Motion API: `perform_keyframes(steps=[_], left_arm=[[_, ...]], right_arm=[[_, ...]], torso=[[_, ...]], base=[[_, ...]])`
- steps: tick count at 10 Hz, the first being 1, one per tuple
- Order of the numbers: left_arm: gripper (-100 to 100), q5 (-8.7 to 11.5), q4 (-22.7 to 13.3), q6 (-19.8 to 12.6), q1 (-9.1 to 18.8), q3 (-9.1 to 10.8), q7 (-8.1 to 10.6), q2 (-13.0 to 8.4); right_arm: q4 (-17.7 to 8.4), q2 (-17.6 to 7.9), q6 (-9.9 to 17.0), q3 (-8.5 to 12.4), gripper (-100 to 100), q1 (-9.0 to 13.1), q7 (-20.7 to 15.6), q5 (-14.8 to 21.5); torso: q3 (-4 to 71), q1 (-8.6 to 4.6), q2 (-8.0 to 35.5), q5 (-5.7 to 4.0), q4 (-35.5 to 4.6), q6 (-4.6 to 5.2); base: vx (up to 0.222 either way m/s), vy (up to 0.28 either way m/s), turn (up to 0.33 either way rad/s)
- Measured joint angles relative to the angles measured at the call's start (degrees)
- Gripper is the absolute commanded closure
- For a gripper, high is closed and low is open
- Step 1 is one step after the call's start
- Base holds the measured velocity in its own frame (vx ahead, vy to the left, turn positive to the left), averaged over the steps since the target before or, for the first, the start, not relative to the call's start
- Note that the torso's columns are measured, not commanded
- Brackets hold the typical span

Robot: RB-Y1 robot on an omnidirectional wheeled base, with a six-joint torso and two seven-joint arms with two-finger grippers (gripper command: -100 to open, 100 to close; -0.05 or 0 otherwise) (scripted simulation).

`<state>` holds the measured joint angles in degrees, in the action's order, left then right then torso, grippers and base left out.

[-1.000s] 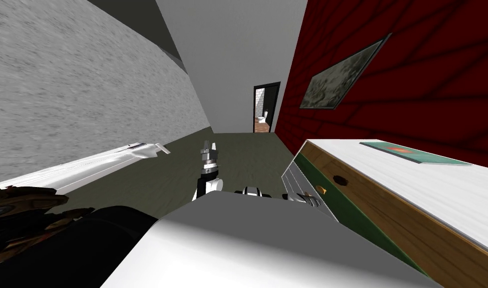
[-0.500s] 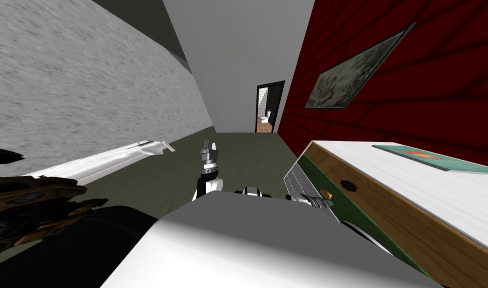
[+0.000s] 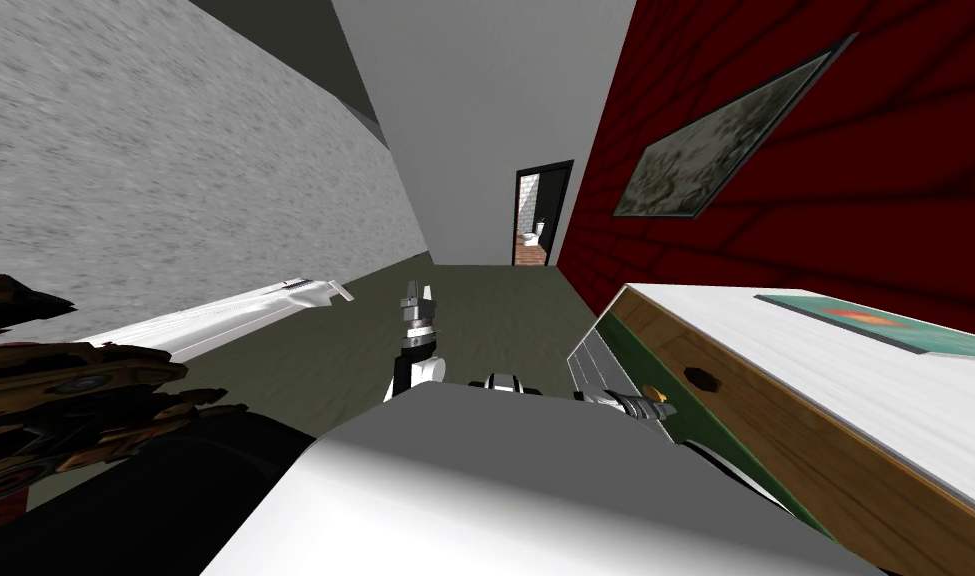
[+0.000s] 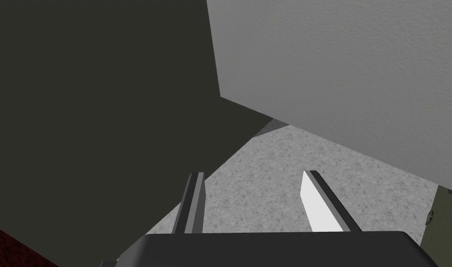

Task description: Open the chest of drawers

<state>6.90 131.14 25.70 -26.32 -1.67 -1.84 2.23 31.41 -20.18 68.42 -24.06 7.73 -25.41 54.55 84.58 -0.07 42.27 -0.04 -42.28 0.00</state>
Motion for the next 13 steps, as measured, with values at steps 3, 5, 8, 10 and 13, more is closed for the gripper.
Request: perform_keyframes(steps=[3,5,8,10,13], left_arm=[[0,0.0,0.0,0.0,0.01,-0.03,0.0,0.03],[0,0.0,0.0,0.0,0.01,-0.03,0.0,0.03],[0,0.0,0.0,0.0,0.0,-0.02,0.0,0.02],[0,0.0,0.0,0.0,0.01,-0.03,0.0,0.02],[0,0.0,0.0,0.0,0.01,-0.01,0.0,0.01]], right_arm=[[-0.12,-0.21,0.99,0.18,100,0.71,-0.52,0.09],[-0.04,0.28,1.23,0.23,100,1.42,-1.25,-0.02],[0.97,0.34,1.82,0.35,100,1.48,-2.03,-0.12],[2.16,0.72,2.83,0.44,100,1.26,-2.9,-0.25],[1.65,1.64,3.38,0.43,100,1.65,-3.31,-0.33]], torso=[[0.05,-0.19,-0.36,-0.51,0.23,-0.17],[0.02,-0.34,-0.25,-0.42,0.19,-0.07],[0.02,-0.26,-0.19,-0.33,0.15,-0.04],[0.02,-0.19,-0.2,-0.35,0.17,-0.08],[0.02,-0.71,-0.22,-0.39,0.12,-0.15]], base=[[-0.01,0.145,-0.005],[-0.017,0.198,0.0],[0.011,0.139,0.002],[0.022,0.197,0.007],[0.003,0.076,-0.002]])
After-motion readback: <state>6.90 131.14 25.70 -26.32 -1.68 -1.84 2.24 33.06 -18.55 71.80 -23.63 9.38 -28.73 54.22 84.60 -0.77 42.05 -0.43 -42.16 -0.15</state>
